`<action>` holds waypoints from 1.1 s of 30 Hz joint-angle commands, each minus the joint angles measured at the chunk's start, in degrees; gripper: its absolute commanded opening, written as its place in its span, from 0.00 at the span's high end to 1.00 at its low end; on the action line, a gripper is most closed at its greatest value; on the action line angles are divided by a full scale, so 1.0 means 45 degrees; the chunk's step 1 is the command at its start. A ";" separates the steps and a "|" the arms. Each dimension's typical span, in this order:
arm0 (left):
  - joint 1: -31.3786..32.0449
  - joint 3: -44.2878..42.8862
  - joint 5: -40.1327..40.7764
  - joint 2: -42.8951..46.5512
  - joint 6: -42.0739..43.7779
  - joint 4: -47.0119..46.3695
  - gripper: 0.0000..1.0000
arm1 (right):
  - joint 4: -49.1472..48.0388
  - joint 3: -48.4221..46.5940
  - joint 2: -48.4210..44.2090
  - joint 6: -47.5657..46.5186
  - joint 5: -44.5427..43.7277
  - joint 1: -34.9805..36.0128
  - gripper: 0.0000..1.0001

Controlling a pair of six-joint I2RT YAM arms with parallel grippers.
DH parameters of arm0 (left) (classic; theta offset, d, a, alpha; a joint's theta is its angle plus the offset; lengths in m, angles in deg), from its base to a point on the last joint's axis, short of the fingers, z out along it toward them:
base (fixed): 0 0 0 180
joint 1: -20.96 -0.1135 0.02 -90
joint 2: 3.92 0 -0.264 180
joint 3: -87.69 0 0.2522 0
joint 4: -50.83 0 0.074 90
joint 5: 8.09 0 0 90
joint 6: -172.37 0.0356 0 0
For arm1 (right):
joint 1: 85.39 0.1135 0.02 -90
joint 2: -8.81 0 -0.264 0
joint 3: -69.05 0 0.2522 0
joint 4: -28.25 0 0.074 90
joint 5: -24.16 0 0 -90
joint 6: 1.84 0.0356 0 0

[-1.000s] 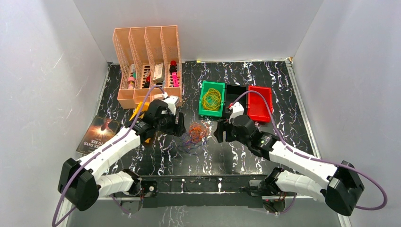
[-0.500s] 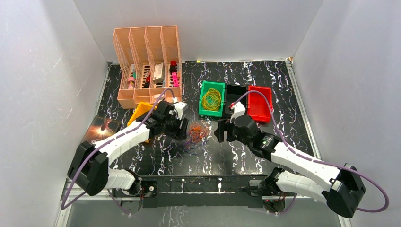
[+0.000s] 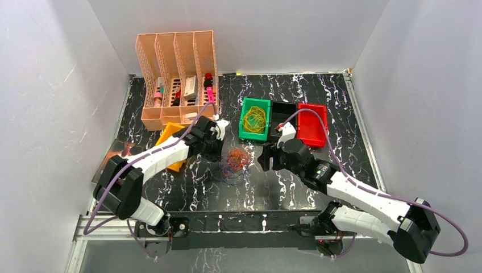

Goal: Untangle the cables

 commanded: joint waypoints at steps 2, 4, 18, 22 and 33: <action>-0.0060 -0.0839 -0.0008 0.0501 0.0293 0.0650 1.00 | -0.1075 0.0269 -0.0530 -0.0129 0.0076 0.0025 0.22; -0.0053 -0.1002 0.0014 0.0785 0.0362 0.0822 1.00 | -0.2076 0.0571 -0.0746 -0.0189 0.0411 0.0027 0.21; -0.0060 -0.2691 -0.0353 0.3525 0.0325 0.1851 1.00 | -0.9652 0.0508 0.1373 -0.3131 0.3611 0.0016 0.18; -0.0059 -0.3088 -0.0683 0.3864 0.0497 0.2126 1.00 | -1.0438 -0.0013 0.2076 -0.3529 0.4194 0.0016 0.18; -0.0060 -0.3395 -0.1590 0.4523 0.0760 0.2282 1.00 | -1.2286 -0.0585 0.3339 -0.3247 0.4814 0.0019 0.18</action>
